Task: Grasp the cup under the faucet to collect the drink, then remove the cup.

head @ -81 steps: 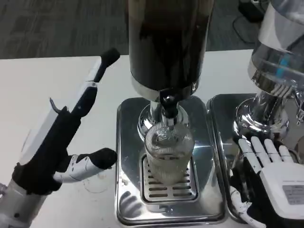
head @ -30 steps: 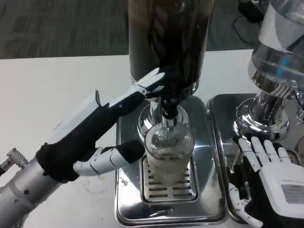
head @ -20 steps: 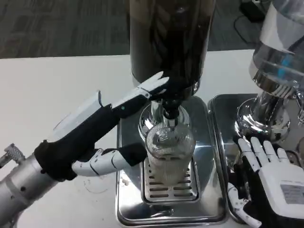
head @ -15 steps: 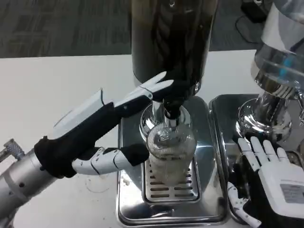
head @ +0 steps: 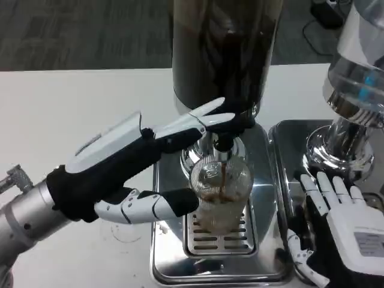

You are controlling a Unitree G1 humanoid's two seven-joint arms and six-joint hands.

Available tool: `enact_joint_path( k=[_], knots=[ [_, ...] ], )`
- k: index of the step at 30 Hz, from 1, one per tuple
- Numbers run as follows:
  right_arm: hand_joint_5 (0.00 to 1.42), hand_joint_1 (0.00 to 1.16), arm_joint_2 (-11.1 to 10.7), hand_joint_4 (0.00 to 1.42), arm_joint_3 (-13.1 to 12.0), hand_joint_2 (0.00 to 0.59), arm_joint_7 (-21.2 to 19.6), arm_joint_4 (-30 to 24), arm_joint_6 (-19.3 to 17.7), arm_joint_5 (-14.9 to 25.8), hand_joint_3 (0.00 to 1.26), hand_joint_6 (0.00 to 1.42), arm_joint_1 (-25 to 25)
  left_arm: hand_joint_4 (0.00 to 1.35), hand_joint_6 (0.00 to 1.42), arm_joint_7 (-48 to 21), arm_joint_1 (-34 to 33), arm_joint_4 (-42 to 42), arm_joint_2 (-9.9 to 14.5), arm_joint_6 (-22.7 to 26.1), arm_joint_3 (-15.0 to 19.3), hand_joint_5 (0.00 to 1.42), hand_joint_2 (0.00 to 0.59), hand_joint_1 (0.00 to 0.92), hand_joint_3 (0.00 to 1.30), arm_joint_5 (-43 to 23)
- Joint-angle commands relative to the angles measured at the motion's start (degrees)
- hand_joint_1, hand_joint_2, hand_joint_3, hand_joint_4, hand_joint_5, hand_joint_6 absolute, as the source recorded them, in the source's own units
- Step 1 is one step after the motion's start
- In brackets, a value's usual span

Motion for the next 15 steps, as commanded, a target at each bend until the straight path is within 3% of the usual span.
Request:
enact_joint_path(
  k=[1,5,10,12,15],
  knots=[
    [0.00,0.27,0.5,0.00,0.0,0.550,-0.9,0.6,0.4,0.5,0.07,0.00,-0.2,0.00,0.20,-2.7,-0.2,-1.3,0.6,-1.4,-2.0,0.23,0.219,0.000,0.16,1.3],
    [0.00,0.27,1.0,0.00,-0.7,0.549,-0.9,0.5,0.0,2.1,0.07,0.00,-0.2,0.00,0.20,-2.7,-0.3,-1.1,0.5,-1.3,-2.2,0.23,0.224,0.000,0.16,1.1],
    [0.00,0.28,2.3,0.00,-3.0,0.545,-0.4,-0.3,-2.1,9.9,0.07,0.00,0.2,0.00,0.20,-2.6,-0.2,-0.8,0.3,-1.2,-2.2,0.23,0.227,0.000,0.16,1.0],
    [0.00,0.30,2.3,0.00,-3.9,0.497,0.2,-0.9,-3.8,13.2,0.06,0.00,0.4,0.00,0.20,-2.4,0.0,-0.9,0.3,-1.1,-2.1,0.23,0.227,0.000,0.16,1.0],
    [0.00,0.34,2.6,0.00,-5.4,0.414,3.5,-1.8,-6.6,21.6,0.00,0.00,0.6,0.00,0.20,-2.2,0.3,-0.9,0.2,-1.2,-1.9,0.23,0.228,0.000,0.16,1.0]
  ],
)
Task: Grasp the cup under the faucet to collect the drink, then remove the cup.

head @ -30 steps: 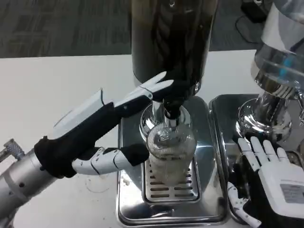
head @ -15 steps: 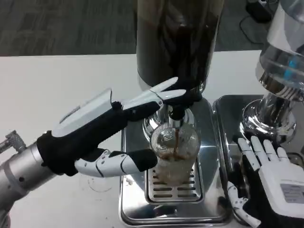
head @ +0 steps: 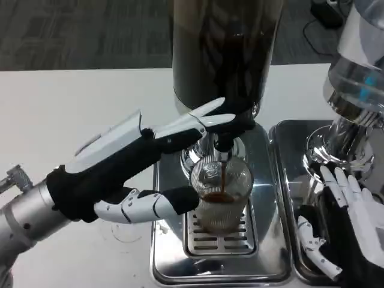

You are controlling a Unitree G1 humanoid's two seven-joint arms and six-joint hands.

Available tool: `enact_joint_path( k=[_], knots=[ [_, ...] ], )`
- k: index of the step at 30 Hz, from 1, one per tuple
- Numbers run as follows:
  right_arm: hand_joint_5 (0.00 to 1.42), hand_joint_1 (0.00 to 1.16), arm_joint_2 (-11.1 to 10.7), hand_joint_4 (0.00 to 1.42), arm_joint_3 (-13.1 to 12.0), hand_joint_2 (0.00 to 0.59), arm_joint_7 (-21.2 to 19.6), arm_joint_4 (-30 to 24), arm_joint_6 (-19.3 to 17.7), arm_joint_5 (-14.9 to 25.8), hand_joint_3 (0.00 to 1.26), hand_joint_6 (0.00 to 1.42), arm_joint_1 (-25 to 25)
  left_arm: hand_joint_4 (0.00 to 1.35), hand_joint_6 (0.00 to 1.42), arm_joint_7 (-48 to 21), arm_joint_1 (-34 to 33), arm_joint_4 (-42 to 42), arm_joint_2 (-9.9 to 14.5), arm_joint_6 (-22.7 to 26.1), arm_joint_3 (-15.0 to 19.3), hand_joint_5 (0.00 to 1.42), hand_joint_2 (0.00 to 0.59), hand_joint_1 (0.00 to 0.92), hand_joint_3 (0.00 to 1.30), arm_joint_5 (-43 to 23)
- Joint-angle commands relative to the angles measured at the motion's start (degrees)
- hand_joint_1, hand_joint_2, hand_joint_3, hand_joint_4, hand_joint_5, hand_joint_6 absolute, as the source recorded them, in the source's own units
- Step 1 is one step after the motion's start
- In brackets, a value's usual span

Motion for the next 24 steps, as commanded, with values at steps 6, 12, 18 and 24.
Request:
enact_joint_path(
  k=[6,12,18,24],
  knots=[
    [0.00,0.33,0.5,0.00,-2.1,0.278,8.9,-1.9,-5.0,14.9,0.00,0.02,-1.0,0.00,0.20,-2.1,0.4,-0.8,-0.1,-1.1,-1.6,0.23,0.230,0.000,0.17,1.2],
    [0.00,0.34,0.4,0.00,-1.8,0.247,11.4,-2.8,-2.9,14.1,0.00,0.00,-2.0,0.00,0.20,-1.8,0.6,-0.7,-0.4,-0.9,-1.4,0.23,0.231,0.000,0.17,1.1],
    [0.00,0.37,-0.1,0.00,-0.8,0.232,15.6,-3.6,-0.2,13.2,0.00,0.00,-3.8,0.00,0.20,-1.4,0.5,-0.5,-0.9,-1.1,-1.1,0.23,0.232,0.000,0.18,1.2],
    [0.00,0.41,-0.2,0.00,-1.5,0.221,18.5,-3.7,-1.2,16.4,0.00,0.00,-4.4,0.00,0.20,-1.3,0.2,-0.6,-0.9,-0.8,-1.0,0.23,0.233,0.000,0.18,1.4]
  ],
)
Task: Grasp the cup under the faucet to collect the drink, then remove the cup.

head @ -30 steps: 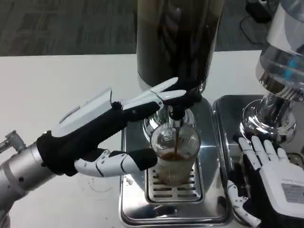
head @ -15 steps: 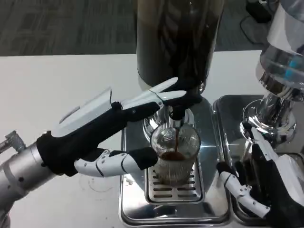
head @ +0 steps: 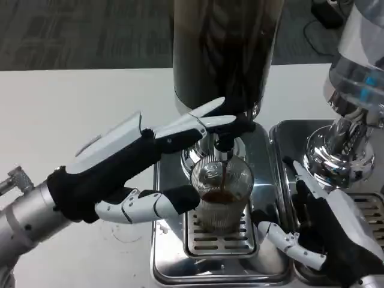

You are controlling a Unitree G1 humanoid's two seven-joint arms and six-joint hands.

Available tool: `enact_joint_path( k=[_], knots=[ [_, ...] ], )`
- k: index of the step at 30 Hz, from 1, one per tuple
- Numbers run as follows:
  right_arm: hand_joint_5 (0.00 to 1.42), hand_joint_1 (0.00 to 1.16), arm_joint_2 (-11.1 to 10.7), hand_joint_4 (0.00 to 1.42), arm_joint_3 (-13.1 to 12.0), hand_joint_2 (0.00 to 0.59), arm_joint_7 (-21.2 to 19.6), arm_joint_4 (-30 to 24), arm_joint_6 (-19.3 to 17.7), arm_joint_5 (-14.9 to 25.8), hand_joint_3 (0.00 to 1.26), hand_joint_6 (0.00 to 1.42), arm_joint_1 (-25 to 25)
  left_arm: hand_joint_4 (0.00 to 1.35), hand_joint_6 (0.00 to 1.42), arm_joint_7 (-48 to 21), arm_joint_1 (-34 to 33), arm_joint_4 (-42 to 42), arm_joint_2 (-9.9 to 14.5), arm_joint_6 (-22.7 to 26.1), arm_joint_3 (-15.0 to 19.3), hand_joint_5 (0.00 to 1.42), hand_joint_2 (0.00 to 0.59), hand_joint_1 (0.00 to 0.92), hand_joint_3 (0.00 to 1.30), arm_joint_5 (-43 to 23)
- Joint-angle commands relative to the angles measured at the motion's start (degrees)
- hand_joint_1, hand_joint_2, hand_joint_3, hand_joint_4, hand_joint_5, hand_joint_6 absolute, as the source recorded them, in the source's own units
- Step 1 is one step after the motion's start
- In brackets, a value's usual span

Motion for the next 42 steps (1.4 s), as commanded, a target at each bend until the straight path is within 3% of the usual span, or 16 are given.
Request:
enact_joint_path(
  k=[1,18,28,36,42],
  knots=[
    [0.00,0.43,-0.1,0.00,-0.8,0.226,2.0,-1.0,-0.4,2.5,0.00,0.00,-0.7,0.00,0.20,-1.5,0.1,-0.7,-0.4,-0.7,-1.3,0.23,0.233,0.000,0.18,1.4],
    [0.00,0.46,0.3,0.00,0.1,0.204,5.7,-2.6,0.4,4.9,0.00,0.00,-2.1,0.00,0.21,0.0,2.2,-3.9,0.1,1.2,-0.4,0.23,0.235,0.000,0.20,2.2],
    [0.00,0.51,0.4,0.00,0.6,0.193,6.0,-2.2,1.2,3.5,0.00,0.00,-3.4,0.00,0.21,1.1,3.3,-5.6,0.0,2.4,0.1,0.24,0.229,0.000,0.20,3.0],
    [0.00,0.54,-0.1,0.00,1.4,0.178,8.7,-0.8,2.8,3.9,0.00,0.00,-4.7,0.00,0.21,1.8,4.0,-6.5,-0.1,3.0,0.3,0.24,0.232,0.000,0.20,3.5],
    [0.00,0.55,1.0,0.00,1.5,0.179,7.3,0.4,1.9,3.9,0.00,0.00,-5.4,0.00,0.21,2.4,4.6,-7.2,0.0,3.5,0.7,0.24,0.237,0.000,0.20,4.0]
  ],
)
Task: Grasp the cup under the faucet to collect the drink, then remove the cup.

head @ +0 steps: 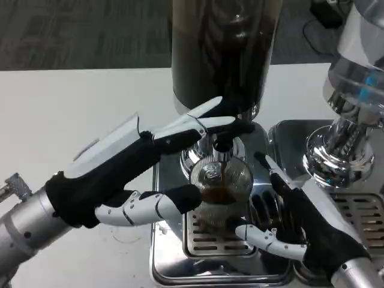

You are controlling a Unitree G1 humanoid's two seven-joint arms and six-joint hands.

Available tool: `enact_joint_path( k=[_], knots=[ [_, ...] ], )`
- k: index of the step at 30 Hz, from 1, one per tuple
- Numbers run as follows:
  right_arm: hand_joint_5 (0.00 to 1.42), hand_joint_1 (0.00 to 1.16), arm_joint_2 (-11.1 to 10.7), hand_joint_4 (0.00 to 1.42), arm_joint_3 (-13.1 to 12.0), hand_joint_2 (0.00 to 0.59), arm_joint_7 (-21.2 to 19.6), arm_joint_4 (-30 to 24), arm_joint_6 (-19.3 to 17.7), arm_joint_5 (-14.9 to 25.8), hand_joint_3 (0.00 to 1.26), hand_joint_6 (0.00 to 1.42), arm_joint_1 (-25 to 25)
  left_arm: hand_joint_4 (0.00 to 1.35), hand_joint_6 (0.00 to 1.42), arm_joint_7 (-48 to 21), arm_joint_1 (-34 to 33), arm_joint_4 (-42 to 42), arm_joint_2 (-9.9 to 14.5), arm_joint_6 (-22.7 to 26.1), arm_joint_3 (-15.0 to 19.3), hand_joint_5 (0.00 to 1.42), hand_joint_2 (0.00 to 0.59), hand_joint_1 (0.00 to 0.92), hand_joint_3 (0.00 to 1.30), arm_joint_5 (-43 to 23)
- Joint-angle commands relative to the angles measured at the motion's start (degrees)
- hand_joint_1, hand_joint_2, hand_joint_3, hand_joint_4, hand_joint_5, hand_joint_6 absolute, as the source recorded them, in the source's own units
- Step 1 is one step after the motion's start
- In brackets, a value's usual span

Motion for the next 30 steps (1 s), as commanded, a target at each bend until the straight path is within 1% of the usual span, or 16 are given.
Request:
enact_joint_path(
  k=[1,6,10,14,19,22,24,27,30],
  knots=[
    [0.00,0.55,0.7,0.00,0.3,0.178,-0.8,1.1,0.0,-0.1,0.00,0.00,-0.9,0.00,0.21,-0.7,1.2,-1.7,0.0,-0.2,-0.5,0.24,0.238,0.000,0.20,1.9],
    [0.00,0.57,1.9,0.00,0.1,0.174,-1.3,2.7,-0.5,0.5,0.00,0.00,-1.5,0.00,0.20,-0.1,1.7,-2.3,-0.1,0.3,0.0,0.25,0.241,0.000,0.21,2.5],
    [0.00,0.57,2.0,0.00,1.2,0.174,-0.6,3.6,-1.0,0.5,0.00,0.00,-2.8,0.00,0.19,0.3,2.1,-2.5,0.0,0.4,0.3,0.25,0.240,0.000,0.21,2.7],
    [0.00,0.58,2.2,0.00,1.4,0.174,-1.2,4.1,-0.9,0.7,0.00,0.00,-3.0,0.00,0.19,0.4,2.3,-2.8,0.1,0.5,0.4,0.25,0.240,0.000,0.21,2.7],
    [0.00,0.58,3.6,0.00,1.8,0.174,-2.2,6.3,-1.6,1.3,0.00,0.00,-4.3,0.00,0.19,0.8,2.7,-3.2,0.2,0.8,0.6,0.26,0.240,0.000,0.21,2.8],
    [0.00,0.58,3.9,0.00,1.9,0.174,-2.7,7.3,-2.9,1.5,0.00,0.00,-4.6,0.00,0.19,0.9,2.8,-3.2,0.2,1.0,0.7,0.26,0.240,0.000,0.21,2.8],
    [0.00,0.58,4.5,0.00,1.5,0.174,-3.4,8.5,-3.7,2.2,0.00,0.00,-4.6,0.00,0.19,1.1,2.9,-3.2,0.1,1.1,0.8,0.26,0.240,0.000,0.21,2.9],
    [0.00,0.59,3.7,0.00,1.9,0.172,-3.1,8.2,-4.1,1.5,0.00,0.00,-4.8,0.00,0.17,2.5,3.4,-3.1,-0.3,0.9,1.7,0.26,0.241,0.000,0.21,3.9],
    [0.00,0.60,3.5,0.00,2.0,0.172,-2.9,8.4,-5.4,2.2,0.00,0.00,-4.7,0.00,0.12,5.3,4.6,-3.1,-1.3,0.5,3.9,0.22,0.235,0.000,0.20,5.3]
  ],
)
